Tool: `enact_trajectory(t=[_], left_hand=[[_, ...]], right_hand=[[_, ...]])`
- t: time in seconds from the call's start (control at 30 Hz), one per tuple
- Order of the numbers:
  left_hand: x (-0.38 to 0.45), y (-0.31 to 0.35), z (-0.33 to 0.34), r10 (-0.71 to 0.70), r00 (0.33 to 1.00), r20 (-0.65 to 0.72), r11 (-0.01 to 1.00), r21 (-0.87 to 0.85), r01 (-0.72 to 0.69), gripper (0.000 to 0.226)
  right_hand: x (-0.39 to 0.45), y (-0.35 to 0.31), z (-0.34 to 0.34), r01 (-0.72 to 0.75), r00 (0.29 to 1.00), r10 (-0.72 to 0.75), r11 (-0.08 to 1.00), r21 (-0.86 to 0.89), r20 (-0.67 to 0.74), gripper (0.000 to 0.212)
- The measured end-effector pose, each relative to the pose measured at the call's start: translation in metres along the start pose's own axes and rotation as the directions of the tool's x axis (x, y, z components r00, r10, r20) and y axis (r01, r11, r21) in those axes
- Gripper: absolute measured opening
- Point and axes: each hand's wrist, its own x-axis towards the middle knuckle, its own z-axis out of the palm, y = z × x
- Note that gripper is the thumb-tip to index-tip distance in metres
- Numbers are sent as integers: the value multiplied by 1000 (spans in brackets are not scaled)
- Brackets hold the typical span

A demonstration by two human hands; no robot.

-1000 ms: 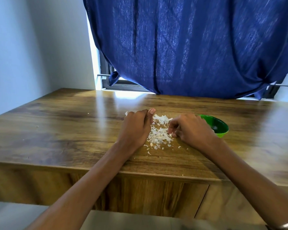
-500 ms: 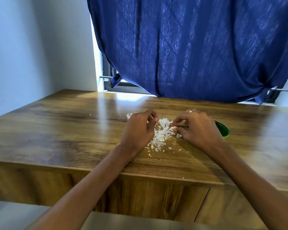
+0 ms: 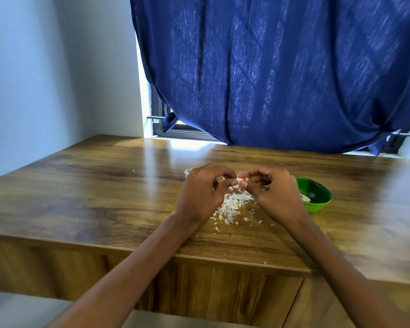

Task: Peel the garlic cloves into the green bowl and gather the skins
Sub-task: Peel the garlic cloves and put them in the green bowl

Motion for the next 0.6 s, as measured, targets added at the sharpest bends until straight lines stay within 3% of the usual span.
enact_trajectory(t=[0.2, 0.33, 0.43, 0.6], left_hand=[[2, -4, 1, 42, 999, 14, 999, 9, -42, 15], [1, -5, 2, 47, 998, 49, 999, 13, -47, 20], [0, -4, 4, 42, 996, 79, 997, -75, -36, 19], [0, 6, 0, -36, 993, 108, 967, -246, 61, 15]], right_hand=[[0, 2, 10, -2, 1000, -1, 994, 108, 26, 19], [-2, 6, 12, 2, 999, -4, 999, 43, 35, 16], [-1, 8, 11, 14, 999, -15, 1000, 26, 43, 17], [-2, 7, 8, -17, 1000, 14, 990, 139, 27, 18]])
